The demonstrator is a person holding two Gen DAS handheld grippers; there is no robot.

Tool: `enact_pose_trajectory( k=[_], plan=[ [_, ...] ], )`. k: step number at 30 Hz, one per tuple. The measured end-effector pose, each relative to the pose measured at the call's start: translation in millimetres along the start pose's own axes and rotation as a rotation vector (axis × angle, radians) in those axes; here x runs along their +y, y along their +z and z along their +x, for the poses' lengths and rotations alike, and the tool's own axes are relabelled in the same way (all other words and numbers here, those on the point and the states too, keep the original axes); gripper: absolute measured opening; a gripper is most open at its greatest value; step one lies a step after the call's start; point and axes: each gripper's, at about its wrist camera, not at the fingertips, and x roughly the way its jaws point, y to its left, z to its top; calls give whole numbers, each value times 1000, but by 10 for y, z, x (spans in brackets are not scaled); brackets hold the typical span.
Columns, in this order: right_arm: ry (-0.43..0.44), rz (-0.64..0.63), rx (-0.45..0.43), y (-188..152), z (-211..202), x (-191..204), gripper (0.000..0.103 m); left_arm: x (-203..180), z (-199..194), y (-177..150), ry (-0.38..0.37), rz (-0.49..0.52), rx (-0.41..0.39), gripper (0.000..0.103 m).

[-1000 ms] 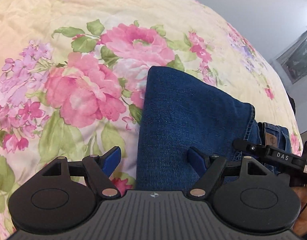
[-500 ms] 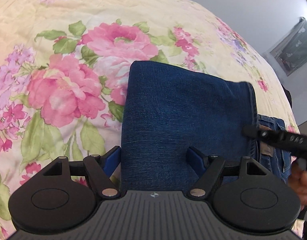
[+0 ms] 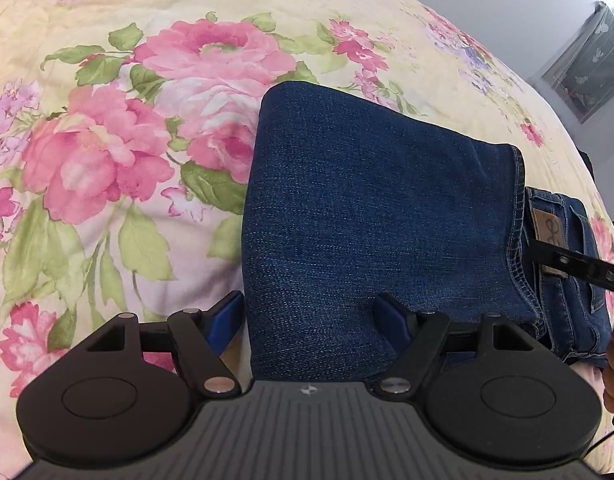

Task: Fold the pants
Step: 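Grasp the waistband edge near the Lee patch with the right tool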

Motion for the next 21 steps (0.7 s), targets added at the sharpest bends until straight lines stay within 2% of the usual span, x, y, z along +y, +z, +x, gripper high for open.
enact_pose_trajectory(
  k=[1, 3, 4, 5, 11, 13, 16, 18, 20, 21],
  plan=[
    [-2, -14, -24, -45, -94, -7, 27, -1, -4, 1, 2, 3, -1, 86],
    [-51, -72, -70, -173, -282, -22, 39, -7, -19, -2, 5, 11, -1, 85],
    [-87, -114, -86, -257, -363, -16, 49, -3, -28, 0, 6, 9, -2, 85],
    [-112, -174, -100, -363, -449, 8, 53, 1, -34, -1, 6, 3, -2, 85],
    [-136, -604, -140, -1090, -745, 237, 54, 26, -84, -51, 10, -17, -10, 85],
    [-172, -662, -128, -1200, -709, 235, 51, 43, -107, -61, 9, -29, -9, 85],
    [-254, -695, -119, -1217, -606, 149, 38, 76, -139, -73, 3, -57, -6, 85],
    [-230, -686, -110, -1177, -555, 66, 38, 107, -150, -97, -7, -90, -8, 85],
    [-193, -662, -86, -1130, -519, 7, 25, 127, -153, -113, -15, -118, -11, 85],
    [-187, -654, -89, -1101, -535, 4, 23, 130, -159, -117, -17, -123, -14, 85]
  ],
)
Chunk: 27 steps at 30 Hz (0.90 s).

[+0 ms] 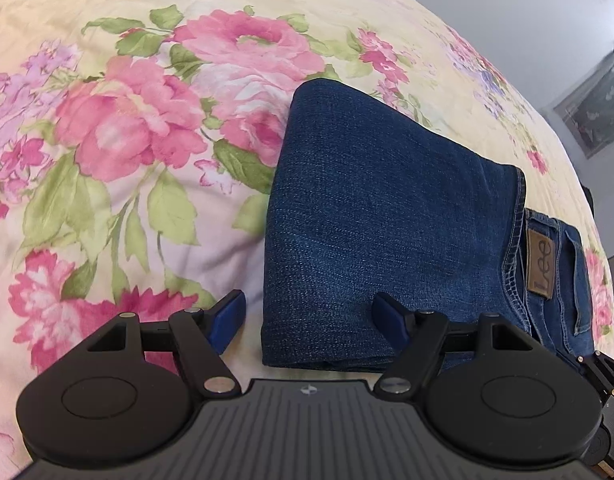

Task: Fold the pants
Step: 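Grasp the waistband edge near the Lee patch with the right tool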

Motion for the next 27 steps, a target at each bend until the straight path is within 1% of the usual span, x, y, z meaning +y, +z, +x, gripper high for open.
enact_pose_trajectory(
  k=[1, 2, 3, 4, 5, 7, 8, 9, 10, 12, 13, 14, 15, 16, 18, 20, 21, 22, 23, 24, 26, 27],
  plan=[
    [3, 0, -12, 31, -45, -6, 18, 2, -6, 0, -2, -2, -2, 85],
    [8, -9, -36, 66, -105, -6, 16, 5, -12, 1, -5, -4, -3, 85],
    [11, -27, -57, 73, -149, -20, 15, 10, -15, 2, -10, -5, -3, 85],
    [17, -62, -55, 67, -169, -11, 15, 15, -18, 3, -14, -6, -3, 85],
    [33, -96, -29, 46, -155, 1, 14, 19, -22, 2, -18, -5, -2, 85],
    [73, -161, 64, -25, -40, 25, 16, 32, -31, 4, -30, -4, 3, 85],
    [75, -188, 81, -42, -12, 44, 19, 37, -35, 4, -35, -3, 6, 85],
    [81, -176, 81, -15, -19, 30, 21, 38, -49, -7, -40, 1, 7, 85],
    [97, -120, 75, 57, -43, -15, 29, 37, -59, -12, -43, 7, 8, 86],
    [151, 54, 4, 217, -134, -163, 38, 30, -62, -32, -47, 24, 7, 87],
    [180, 130, -30, 284, -160, -225, 45, 32, -56, -35, -49, 26, 8, 87],
    [207, 214, -53, 363, -159, -282, 49, 34, -51, -39, -49, 23, 8, 87],
    [233, 305, -55, 452, -105, -339, 49, 35, -49, -39, -51, 18, 7, 87],
    [253, 383, -36, 517, -19, -391, 49, 32, -51, -40, -51, 16, 6, 87],
    [278, 556, 44, 617, 231, -490, 49, 22, -67, -55, -50, 19, 4, 87],
    [324, 751, 121, 619, 502, -590, 48, 19, -75, -67, -51, 26, 3, 88],
    [352, 827, 153, 596, 612, -619, 46, 22, -79, -71, -53, 28, 2, 88],
    [375, 894, 202, 561, 735, -617, 40, 29, -84, -79, -55, 28, 1, 88],
    [373, 911, 236, 551, 809, -592, 24, 36, -89, -89, -58, 27, 1, 88],
    [362, 901, 256, 558, 839, -553, 17, 43, -96, -96, -61, 26, 2, 88],
    [368, 877, 251, 575, 777, -498, 10, 55, -112, -103, -68, 24, 1, 87],
    [387, 874, 234, 577, 708, -492, 7, 63, -124, -102, -73, 23, -1, 86]
  ],
)
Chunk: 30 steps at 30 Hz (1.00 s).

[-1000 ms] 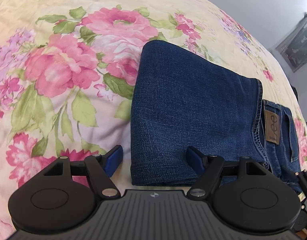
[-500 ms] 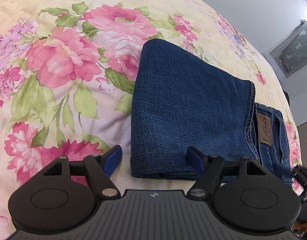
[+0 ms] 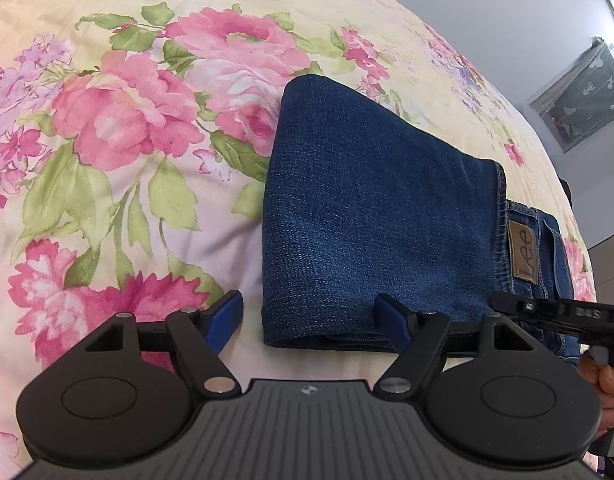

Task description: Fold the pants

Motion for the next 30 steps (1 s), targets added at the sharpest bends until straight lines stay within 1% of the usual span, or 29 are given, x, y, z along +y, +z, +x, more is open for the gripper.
enact_pose_trajectory(
  k=[1, 3, 4, 5, 6, 8, 10, 12, 13, 15, 16, 18, 19, 21, 24, 26, 27, 28, 29, 30],
  plan=[
    [38, 0, -8, -24, -85, 4, 4, 14, -24, 7, -9, -2, -8, 85],
    [112, 20, -29, -67, -309, -40, 3, 53, -80, 10, -50, -18, -38, 86],
    [127, 25, -36, -96, -383, -57, 2, 81, -95, 15, -68, -32, -47, 86],
    [121, 23, -40, -116, -421, -90, 2, 104, -90, 24, -74, -46, -46, 86],
    [89, 13, -38, -119, -403, -102, 2, 123, -71, 34, -72, -60, -38, 86],
    [23, -29, -14, -140, -236, -127, 2, 126, -37, 40, -69, -76, -28, 86],
    [4, -70, 10, -167, -34, -126, 3, 103, -34, 23, -69, -71, -25, 86],
    [-20, -104, 13, -180, 33, -61, 2, 72, -34, -5, -66, -49, -20, 86],
    [-21, -115, 10, -165, 8, -18, 4, 61, -28, -15, -65, -37, -17, 86],
    [-20, -127, -25, -177, -67, 60, 14, 59, -3, -24, -62, -22, -12, 86],
    [-35, -147, -52, -185, -116, 90, 22, 60, 5, -22, -65, -22, -12, 86],
    [-84, -217, -127, -216, -224, 214, 26, 49, 35, -8, -72, -27, -15, 86],
    [-105, -252, -165, -221, -259, 274, 26, 40, 57, -2, -72, -28, -16, 86],
    [-120, -305, -211, -209, -273, 359, 26, 16, 91, 11, -67, -30, -15, 86],
    [-112, -379, -231, -107, -183, 485, 26, -22, 114, 3, -59, -32, -16, 86],
    [-124, -452, -239, -43, -48, 575, 20, -56, 129, -8, -45, -15, -14, 86],
    [-133, -490, -238, 10, 35, 607, 19, -77, 137, -12, -37, -2, -13, 86],
    [-155, -519, -232, 77, 149, 619, 19, -92, 143, -14, -30, 10, -13, 86],
    [-204, -526, -222, 154, 258, 591, 16, -96, 146, -14, -28, 18, -12, 86],
    [-248, -501, -196, 219, 372, 534, 16, -92, 149, -12, -31, 22, -10, 86]
  ],
)
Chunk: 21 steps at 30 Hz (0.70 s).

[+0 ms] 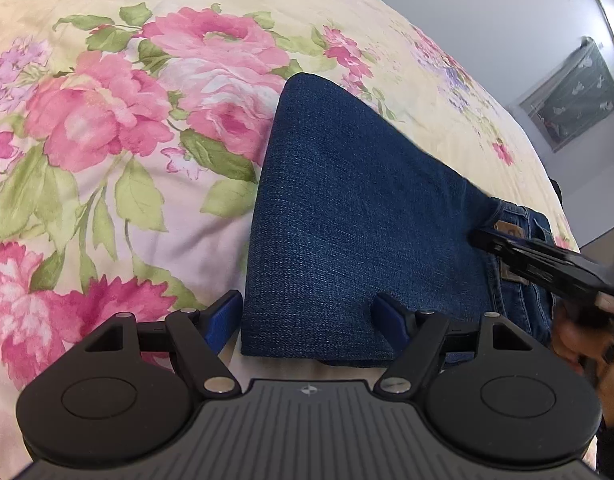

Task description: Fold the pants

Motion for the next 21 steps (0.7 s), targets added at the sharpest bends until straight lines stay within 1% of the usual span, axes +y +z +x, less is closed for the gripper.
enact_pose_trajectory(
  k=[1, 2, 4, 5, 6, 7, 8, 10, 11, 13, 14, 15, 16, 17, 19, 21],
  plan=[
    [-3, 36, 37, 1, 113, -57, 0, 7, 1, 5, -3, 2, 1, 86],
    [11, 85, 53, -22, 157, -208, 0, 13, 5, 12, -4, 3, 2, 86],
    [26, 125, 23, -64, 40, -298, 0, 22, 9, 22, -9, 7, -2, 85],
    [29, 134, -7, -86, -75, -291, 9, 25, 13, 25, -15, 8, -6, 85],
    [37, 132, -42, -115, -154, -283, 17, 26, 19, 25, -21, 9, -11, 85],
    [50, 124, -70, -148, -243, -244, 31, 27, 35, 29, -29, 8, -16, 85],
    [71, 108, -93, -203, -350, -215, 36, 26, 48, 26, -35, 3, -20, 85],
    [105, 64, -109, -313, -511, -85, 36, 20, 66, 17, -32, -12, -30, 85],
    [107, 31, -110, -376, -571, -12, 36, 13, 63, 9, -30, -13, -33, 86],
    [67, -42, -99, -489, -567, 109, 36, -14, 62, 8, -19, -7, -35, 86],
    [36, -63, -65, -553, -507, 152, 39, -26, 66, 11, -12, -6, -33, 86],
    [10, -75, -10, -645, -403, 190, 39, -38, 73, 15, -7, -6, -28, 86],
    [2, -84, -7, -709, -356, 213, 40, -53, 75, 15, 0, -6, -25, 86],
    [-9, -101, -24, -753, -346, 236, 40, -72, 78, 14, 9, -1, -26, 86],
    [-14, -82, -21, -701, -390, 239, 40, -100, 75, 14, 24, 13, -24, 86],
    [9, -28, -44, -664, -497, 202, 40, -103, 76, 18, 30, 21, -16, 86]
  ],
)
